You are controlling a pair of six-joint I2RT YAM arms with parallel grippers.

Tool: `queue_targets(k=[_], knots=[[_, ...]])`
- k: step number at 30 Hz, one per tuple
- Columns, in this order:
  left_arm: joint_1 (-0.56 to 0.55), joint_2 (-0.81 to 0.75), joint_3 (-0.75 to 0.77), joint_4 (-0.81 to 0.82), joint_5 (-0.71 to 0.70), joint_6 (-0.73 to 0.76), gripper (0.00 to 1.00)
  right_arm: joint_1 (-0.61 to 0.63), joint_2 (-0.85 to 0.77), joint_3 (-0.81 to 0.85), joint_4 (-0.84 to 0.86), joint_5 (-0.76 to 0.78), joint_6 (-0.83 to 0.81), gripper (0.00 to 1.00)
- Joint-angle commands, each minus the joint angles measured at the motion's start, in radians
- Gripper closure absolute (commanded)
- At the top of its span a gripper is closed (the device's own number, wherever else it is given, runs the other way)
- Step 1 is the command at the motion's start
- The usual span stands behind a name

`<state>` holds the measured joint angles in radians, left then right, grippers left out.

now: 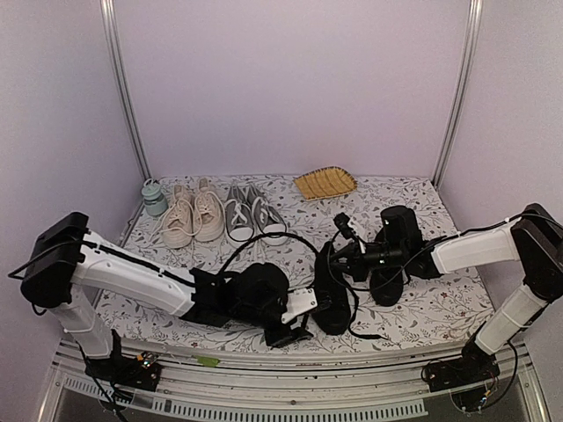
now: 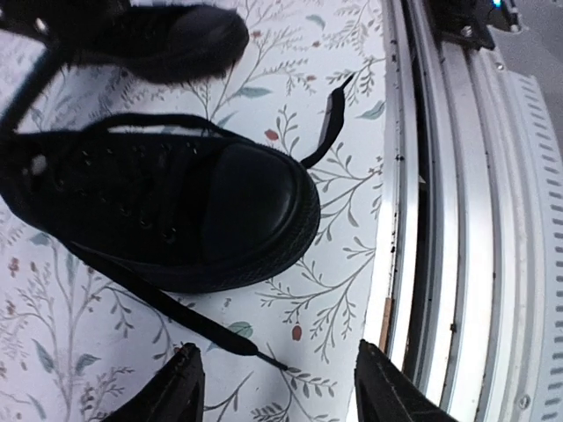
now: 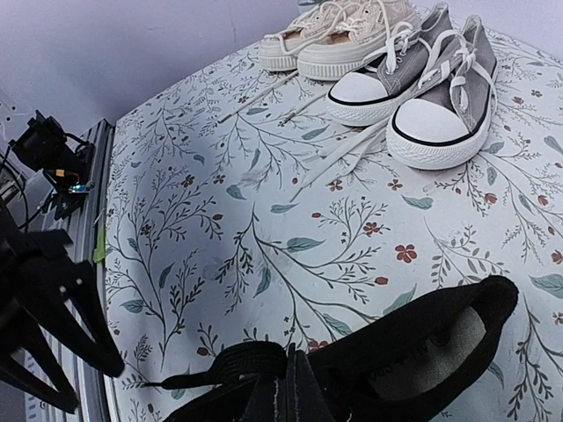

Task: Tie the shoes
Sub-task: Fold the half-tied shoelace on the shoe.

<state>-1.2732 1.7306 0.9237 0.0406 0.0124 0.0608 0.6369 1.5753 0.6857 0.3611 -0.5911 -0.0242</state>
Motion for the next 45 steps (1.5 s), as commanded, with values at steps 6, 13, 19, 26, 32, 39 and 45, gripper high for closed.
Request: queue_targets(k=[6, 13, 19, 26, 32, 39, 45], knots=[[0.248, -0.292, -0.142, 0.267, 0.367, 0.266, 0.6, -0.028, 0.024, 0.02, 0.07, -0.101, -0.093, 1.0], [0.459, -0.007, 0.098, 0.329, 0.678, 0.397, 0.77, -0.028, 0.073, 0.053, 0.082, -0.123, -0.114, 0.99], [0.468, 0.121, 0.219, 0.292, 0.826, 0.432, 0.57, -0.028, 0.071, 0.067, 0.081, -0.105, -0.119, 0.99], [0.468, 0.219, 0.313, 0.209, 0.776, 0.465, 0.72, -0.027, 0.081, 0.082, 0.065, -0.114, -0.133, 0.99], [0.47, 0.227, 0.322, 0.195, 0.74, 0.467, 0.71, -0.028, 0.087, 0.087, 0.063, -0.117, -0.136, 0.99], [0.46, 0.284, 0.349, 0.173, 0.674, 0.462, 0.7, -0.028, 0.086, 0.089, 0.053, -0.12, -0.147, 0.99], [0.452, 0.285, 0.351, 0.153, 0.67, 0.475, 0.86, -0.028, 0.081, 0.088, 0.052, -0.124, -0.148, 0.99]])
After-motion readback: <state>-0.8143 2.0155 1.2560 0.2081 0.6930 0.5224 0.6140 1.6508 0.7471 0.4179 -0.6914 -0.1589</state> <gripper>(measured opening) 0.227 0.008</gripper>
